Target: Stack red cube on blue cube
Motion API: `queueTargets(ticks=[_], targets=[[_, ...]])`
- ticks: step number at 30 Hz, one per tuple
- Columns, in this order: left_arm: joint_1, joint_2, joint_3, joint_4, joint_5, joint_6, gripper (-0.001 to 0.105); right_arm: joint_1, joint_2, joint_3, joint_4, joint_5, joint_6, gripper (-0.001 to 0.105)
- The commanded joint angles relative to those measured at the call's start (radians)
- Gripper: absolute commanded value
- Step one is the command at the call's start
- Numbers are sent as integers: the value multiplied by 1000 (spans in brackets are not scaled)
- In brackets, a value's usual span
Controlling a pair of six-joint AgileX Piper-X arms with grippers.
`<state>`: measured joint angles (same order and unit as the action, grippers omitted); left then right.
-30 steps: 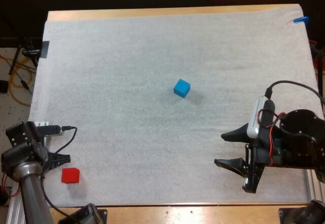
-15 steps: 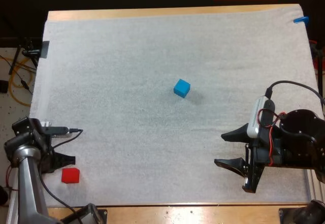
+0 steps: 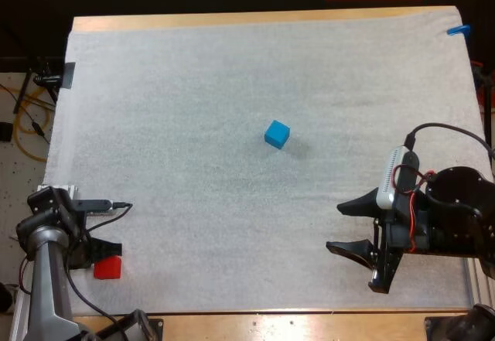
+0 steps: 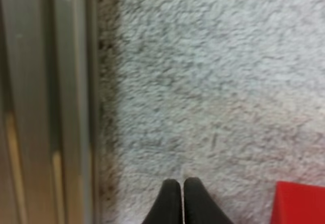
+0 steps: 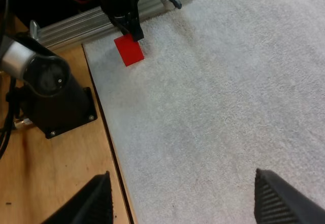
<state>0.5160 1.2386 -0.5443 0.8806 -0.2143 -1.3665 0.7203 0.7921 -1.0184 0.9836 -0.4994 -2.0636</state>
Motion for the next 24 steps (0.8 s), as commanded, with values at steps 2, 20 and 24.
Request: queueTargets(ticks=[2, 20, 24], targets=[[2, -1, 6, 23, 51, -8, 0, 1, 1, -6, -14, 9, 2, 58], [-84, -1, 7, 170, 280, -51, 0, 1, 1, -4, -93, 9, 2, 58], [-165, -1, 7, 191, 313, -76, 0, 1, 1, -4, -89, 13, 2, 58]])
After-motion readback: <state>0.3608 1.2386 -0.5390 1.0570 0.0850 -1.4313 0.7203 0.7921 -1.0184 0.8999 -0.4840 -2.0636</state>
